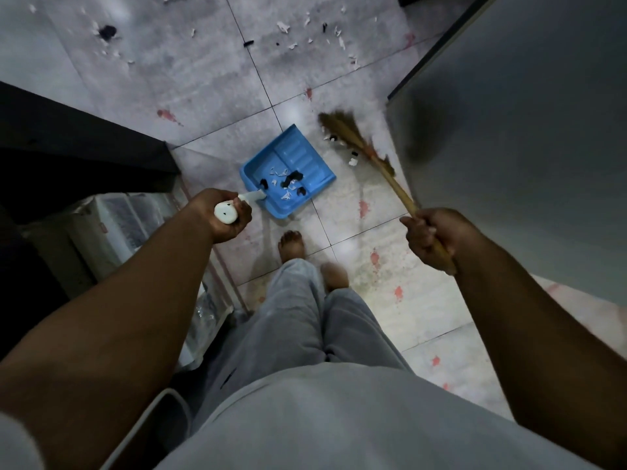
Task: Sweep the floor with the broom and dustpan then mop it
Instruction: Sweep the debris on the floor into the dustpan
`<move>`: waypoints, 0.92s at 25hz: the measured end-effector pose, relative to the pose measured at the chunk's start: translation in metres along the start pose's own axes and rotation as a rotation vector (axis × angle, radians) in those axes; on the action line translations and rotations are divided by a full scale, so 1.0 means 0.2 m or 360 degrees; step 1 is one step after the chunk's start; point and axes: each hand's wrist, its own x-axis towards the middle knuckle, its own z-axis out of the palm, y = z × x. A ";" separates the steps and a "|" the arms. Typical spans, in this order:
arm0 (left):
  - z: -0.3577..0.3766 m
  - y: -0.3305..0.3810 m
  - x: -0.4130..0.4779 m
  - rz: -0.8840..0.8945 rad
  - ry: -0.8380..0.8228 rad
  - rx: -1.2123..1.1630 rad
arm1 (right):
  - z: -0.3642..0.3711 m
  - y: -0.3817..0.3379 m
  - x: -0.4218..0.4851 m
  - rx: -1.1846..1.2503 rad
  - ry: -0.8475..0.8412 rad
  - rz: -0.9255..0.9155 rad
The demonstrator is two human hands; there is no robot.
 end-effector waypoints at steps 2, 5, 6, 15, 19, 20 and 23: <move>0.00 0.01 0.00 0.0001 0.0013 0.0022 | -0.11 0.04 -0.08 -0.0051 -0.0001 -0.0006; -0.02 0.01 -0.01 -0.0004 0.0014 0.0026 | -0.22 0.05 -0.12 -0.0062 0.0051 -0.0061; -0.02 0.02 -0.02 -0.0005 0.0021 0.0028 | -0.22 0.03 -0.11 -0.0075 0.0066 -0.0078; -0.06 -0.01 -0.02 0.0015 0.0068 0.0070 | -0.10 0.17 -0.03 -0.0751 0.0186 -0.0177; -0.08 -0.02 -0.02 0.0024 0.0059 0.0059 | -0.30 0.28 -0.17 -0.0677 0.0211 -0.0220; -0.09 -0.02 -0.03 0.0034 0.0054 0.0047 | -0.34 0.29 -0.18 -0.0591 0.0213 -0.0227; -0.13 -0.04 -0.03 0.0027 0.0040 0.0028 | -0.41 0.26 -0.17 -0.0221 0.0168 -0.0158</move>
